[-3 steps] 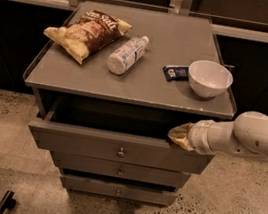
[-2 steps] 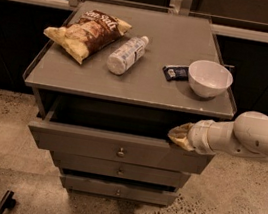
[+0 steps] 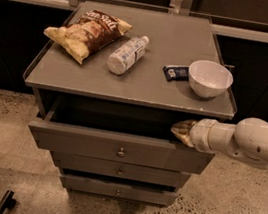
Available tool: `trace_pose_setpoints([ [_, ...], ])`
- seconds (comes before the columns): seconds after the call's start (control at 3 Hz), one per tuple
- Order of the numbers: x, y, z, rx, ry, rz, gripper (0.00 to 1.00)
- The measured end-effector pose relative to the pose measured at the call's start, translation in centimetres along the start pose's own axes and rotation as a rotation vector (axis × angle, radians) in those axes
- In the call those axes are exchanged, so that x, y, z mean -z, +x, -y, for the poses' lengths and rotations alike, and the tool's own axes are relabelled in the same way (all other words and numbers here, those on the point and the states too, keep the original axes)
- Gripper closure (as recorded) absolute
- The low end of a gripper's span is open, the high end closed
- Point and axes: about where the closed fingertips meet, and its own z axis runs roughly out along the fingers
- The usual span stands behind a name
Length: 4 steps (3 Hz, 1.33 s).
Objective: Open top drawer
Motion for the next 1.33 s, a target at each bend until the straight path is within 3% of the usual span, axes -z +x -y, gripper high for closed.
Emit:
trace_pose_setpoints([
  [0.33, 0.0, 0.0, 0.0, 0.000, 0.000, 0.000, 1.00],
  [0.67, -0.9, 0.3, -0.2, 0.014, -0.031, -0.042, 1.00],
  [1.33, -1.2, 1.9, -1.3, -0.013, -0.075, -0.087, 1.00],
])
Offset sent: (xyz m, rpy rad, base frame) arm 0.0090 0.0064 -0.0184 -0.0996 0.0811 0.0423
